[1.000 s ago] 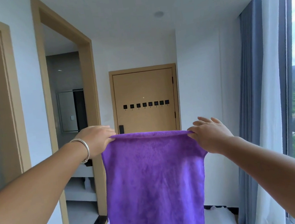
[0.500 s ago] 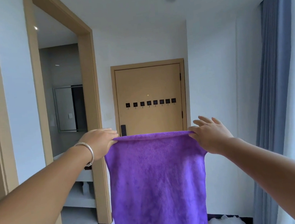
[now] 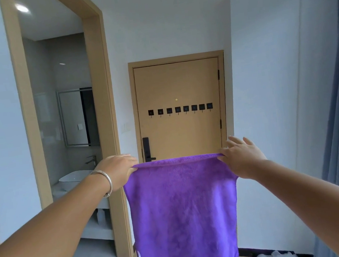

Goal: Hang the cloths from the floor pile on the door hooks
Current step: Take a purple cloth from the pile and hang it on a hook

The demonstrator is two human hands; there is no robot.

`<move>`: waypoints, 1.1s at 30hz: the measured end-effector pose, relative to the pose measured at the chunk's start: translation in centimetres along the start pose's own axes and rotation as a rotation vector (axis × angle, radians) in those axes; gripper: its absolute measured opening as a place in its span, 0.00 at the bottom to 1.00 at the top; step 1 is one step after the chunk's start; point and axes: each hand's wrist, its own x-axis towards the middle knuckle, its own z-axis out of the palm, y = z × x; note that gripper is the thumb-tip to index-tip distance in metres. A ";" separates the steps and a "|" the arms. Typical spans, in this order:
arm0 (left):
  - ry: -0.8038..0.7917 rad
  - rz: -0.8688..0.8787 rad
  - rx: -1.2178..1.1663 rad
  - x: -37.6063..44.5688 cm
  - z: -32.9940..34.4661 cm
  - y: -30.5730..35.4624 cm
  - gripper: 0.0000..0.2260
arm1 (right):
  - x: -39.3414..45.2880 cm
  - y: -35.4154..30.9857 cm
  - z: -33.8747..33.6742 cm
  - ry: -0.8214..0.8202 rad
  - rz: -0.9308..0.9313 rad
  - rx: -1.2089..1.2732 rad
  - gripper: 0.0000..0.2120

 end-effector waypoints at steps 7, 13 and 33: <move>-0.038 -0.059 0.086 8.1 5.1 -5.0 0.13 | 11.5 0.8 6.3 0.039 -0.018 0.056 0.20; 0.003 -0.136 0.119 15.2 7.9 -8.8 0.14 | 21.1 1.6 9.3 0.063 -0.048 0.073 0.21; -0.067 -0.087 0.160 31.9 26.7 -29.8 0.14 | 48.4 -7.5 23.7 -0.009 -0.056 0.058 0.20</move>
